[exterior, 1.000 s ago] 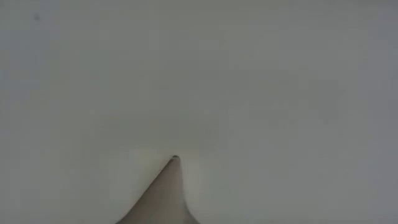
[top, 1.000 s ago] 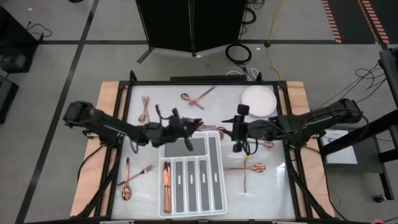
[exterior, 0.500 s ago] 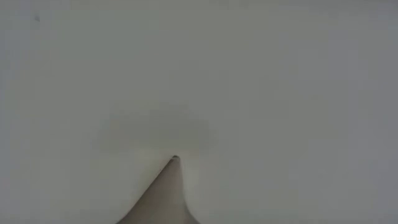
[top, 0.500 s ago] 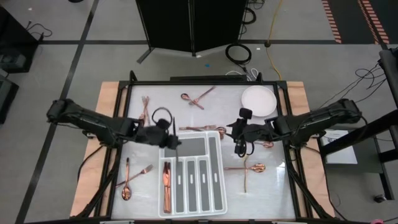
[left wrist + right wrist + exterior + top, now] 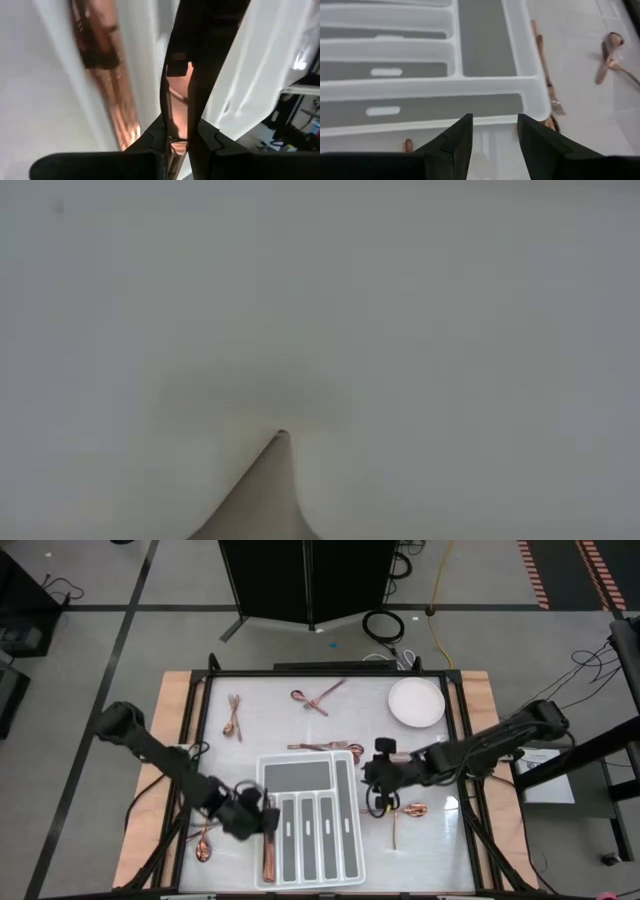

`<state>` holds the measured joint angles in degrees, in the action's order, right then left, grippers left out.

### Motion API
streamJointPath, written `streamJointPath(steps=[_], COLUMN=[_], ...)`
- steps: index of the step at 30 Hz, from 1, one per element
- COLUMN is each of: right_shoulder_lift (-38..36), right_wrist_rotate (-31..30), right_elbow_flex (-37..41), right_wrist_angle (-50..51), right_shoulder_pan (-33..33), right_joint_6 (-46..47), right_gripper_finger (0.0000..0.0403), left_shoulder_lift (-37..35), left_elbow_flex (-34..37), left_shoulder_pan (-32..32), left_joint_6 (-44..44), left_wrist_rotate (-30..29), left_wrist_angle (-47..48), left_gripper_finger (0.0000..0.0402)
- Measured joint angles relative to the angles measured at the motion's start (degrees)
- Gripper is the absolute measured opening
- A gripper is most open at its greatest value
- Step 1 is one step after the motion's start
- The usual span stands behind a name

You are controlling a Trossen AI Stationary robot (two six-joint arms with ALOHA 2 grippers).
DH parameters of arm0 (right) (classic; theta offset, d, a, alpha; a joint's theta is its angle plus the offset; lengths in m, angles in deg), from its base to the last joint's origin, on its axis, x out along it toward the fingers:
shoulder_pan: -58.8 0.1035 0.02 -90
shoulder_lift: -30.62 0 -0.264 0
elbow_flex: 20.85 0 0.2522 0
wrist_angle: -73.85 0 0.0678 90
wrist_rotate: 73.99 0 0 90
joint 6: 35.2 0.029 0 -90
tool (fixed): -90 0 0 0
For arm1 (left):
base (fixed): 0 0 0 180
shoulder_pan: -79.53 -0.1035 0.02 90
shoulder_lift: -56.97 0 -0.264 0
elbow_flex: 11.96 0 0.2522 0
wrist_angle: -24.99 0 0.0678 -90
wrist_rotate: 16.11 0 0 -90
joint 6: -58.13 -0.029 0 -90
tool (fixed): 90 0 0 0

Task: Sort silverware
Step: Put the knife into the silverware tray

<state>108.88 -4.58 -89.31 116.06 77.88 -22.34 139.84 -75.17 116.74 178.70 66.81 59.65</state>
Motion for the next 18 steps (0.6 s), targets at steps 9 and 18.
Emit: streamJointPath(steps=[9,18], right_shoulder_lift=[4.0,5.4], right_wrist_rotate=[0.0,-0.1], right_elbow_flex=[0.0,0.0], right_wrist_angle=[-2.0,-2.9], right_shoulder_pan=[2.5,2.5], right_joint_6=[-0.4,-0.2], right_gripper_finger=[0.0148,0.0148], left_shoulder_lift=[7.1,7.8], left_elbow_flex=[0.0,0.0], left_shoulder_pan=[4.6,3.4], left_joint_6=[6.8,6.1], left_wrist_rotate=[1.0,1.4], left_wrist_angle=[-5.6,-3.0], left_gripper_finger=[0.0043,0.0043])
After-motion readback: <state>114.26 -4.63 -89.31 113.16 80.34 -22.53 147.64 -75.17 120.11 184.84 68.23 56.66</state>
